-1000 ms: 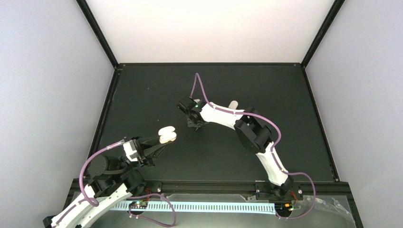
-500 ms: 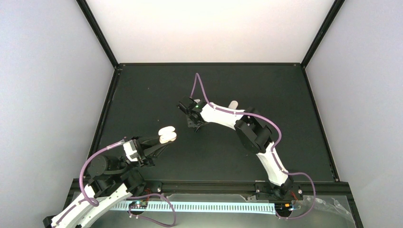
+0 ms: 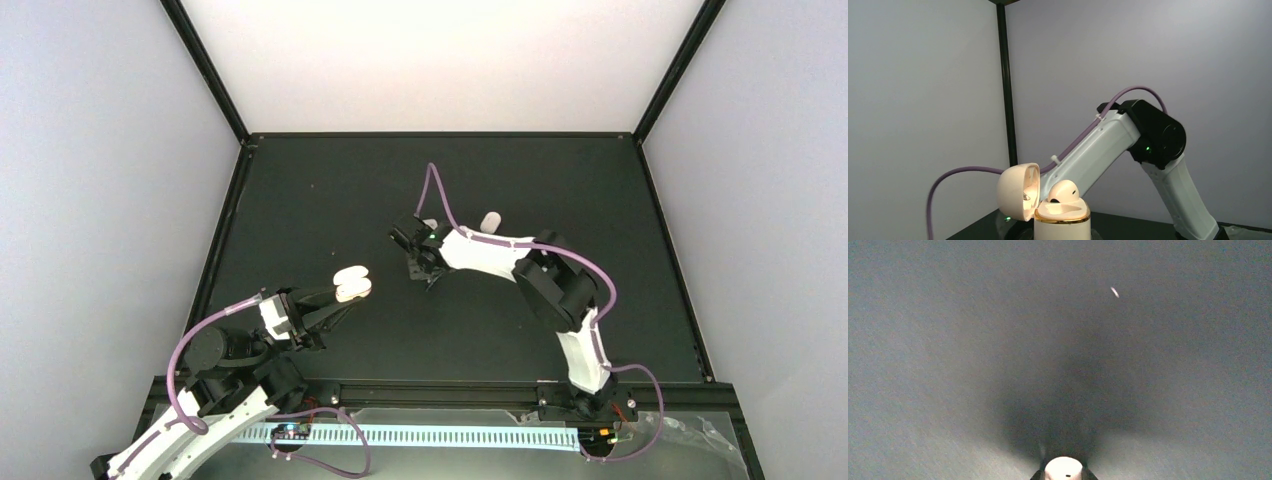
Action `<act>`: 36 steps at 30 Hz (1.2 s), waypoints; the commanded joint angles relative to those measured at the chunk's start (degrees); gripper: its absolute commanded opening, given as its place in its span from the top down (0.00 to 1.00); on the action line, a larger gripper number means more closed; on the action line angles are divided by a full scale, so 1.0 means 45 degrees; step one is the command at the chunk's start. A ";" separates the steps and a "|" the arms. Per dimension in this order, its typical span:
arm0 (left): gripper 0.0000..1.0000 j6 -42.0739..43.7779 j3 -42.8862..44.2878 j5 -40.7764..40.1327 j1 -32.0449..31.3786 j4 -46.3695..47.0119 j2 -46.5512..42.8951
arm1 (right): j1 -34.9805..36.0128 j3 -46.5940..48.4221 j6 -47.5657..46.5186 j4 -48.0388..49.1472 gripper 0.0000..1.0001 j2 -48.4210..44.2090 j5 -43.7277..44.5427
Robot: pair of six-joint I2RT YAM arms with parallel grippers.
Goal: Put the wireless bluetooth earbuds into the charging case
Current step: Pick up the earbud from the center of the board.
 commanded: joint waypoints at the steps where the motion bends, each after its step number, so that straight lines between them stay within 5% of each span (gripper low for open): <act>1: 0.98 -0.0059 0.0127 0.0014 -0.0051 -0.0104 -0.0163 | 0.0073 -0.2068 0.0239 0.0384 0.83 -0.1620 -0.0442; 8: 0.98 -0.0097 0.0127 0.0017 -0.0065 -0.0084 -0.0129 | 0.0073 -0.3556 -0.0538 -0.0306 0.83 -0.2751 -0.1814; 19: 0.98 -0.0050 0.0127 0.0073 -0.0060 -0.0079 -0.0076 | 0.0073 -0.2433 -0.1393 -0.1619 0.71 -0.1869 -0.2194; 36: 0.98 0.0024 0.0143 0.0098 -0.0058 -0.0036 -0.0067 | -0.0235 -0.2056 -0.2024 -0.1948 0.71 -0.1169 -0.2024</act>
